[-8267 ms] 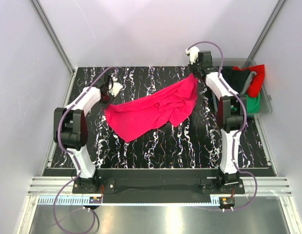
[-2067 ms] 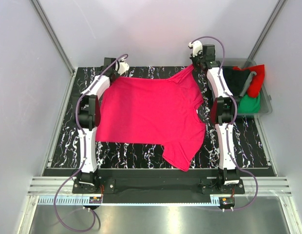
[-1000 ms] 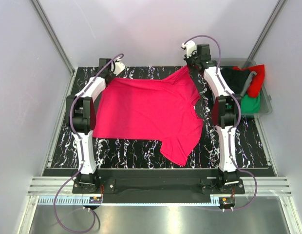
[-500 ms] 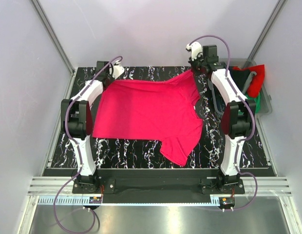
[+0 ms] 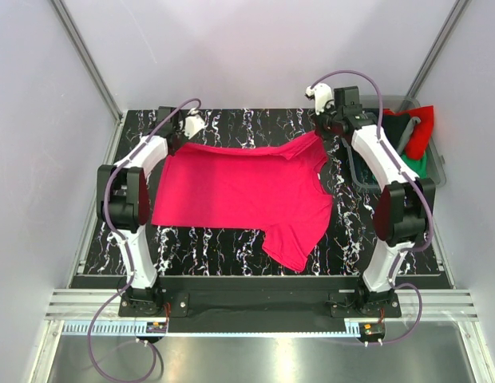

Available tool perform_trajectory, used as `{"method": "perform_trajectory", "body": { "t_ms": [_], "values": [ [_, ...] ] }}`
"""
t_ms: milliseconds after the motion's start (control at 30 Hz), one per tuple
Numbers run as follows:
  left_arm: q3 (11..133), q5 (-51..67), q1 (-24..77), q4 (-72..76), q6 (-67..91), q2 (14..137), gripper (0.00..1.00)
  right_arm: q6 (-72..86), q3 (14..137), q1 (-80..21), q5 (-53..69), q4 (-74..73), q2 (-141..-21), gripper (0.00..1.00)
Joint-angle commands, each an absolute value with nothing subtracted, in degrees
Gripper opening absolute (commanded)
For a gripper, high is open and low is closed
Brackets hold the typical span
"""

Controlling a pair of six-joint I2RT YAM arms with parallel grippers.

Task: Fold and stack the t-shirts
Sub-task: Fold the tshirt

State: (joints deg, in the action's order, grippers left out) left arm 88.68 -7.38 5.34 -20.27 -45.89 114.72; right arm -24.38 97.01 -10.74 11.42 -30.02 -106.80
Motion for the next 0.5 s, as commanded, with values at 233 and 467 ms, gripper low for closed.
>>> {"method": "perform_trajectory", "body": {
  "t_ms": [233,467],
  "values": [
    [88.33,-4.3,5.27,-20.39,-46.76,109.68,0.0,-23.56,93.96,-11.08,10.55,-31.2,-98.79,0.0],
    [87.37,-5.1,5.27,-20.57,-48.78,111.44,0.0,-23.03,92.03,-11.16,10.9,-32.43,-96.86,0.0]
  ]
}}
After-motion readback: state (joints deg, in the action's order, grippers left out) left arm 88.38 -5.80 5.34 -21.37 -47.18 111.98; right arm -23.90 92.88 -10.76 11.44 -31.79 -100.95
